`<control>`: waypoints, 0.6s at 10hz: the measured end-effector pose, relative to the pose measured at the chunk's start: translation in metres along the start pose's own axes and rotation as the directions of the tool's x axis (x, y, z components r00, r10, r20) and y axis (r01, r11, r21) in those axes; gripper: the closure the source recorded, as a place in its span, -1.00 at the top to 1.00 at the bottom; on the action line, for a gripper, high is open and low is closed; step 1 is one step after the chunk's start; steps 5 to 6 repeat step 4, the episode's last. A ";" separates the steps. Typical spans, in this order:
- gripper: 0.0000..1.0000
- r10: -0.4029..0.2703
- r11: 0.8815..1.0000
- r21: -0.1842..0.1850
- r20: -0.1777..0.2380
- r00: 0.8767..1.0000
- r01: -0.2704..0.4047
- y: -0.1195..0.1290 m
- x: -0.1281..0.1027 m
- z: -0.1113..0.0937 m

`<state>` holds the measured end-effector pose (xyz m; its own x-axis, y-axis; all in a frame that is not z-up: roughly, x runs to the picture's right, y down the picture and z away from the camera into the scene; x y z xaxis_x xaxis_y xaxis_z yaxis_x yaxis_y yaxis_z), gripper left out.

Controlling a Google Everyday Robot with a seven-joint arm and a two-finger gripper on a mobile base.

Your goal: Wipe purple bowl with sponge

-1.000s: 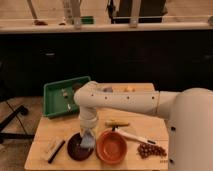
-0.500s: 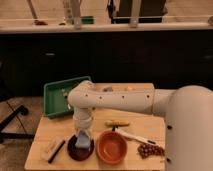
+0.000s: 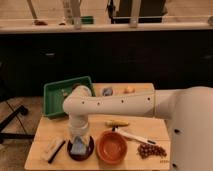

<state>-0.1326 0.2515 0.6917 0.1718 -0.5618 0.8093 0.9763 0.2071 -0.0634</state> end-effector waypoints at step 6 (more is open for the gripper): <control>-1.00 0.017 1.000 0.011 0.017 1.000 -0.017 0.009 -0.007 0.008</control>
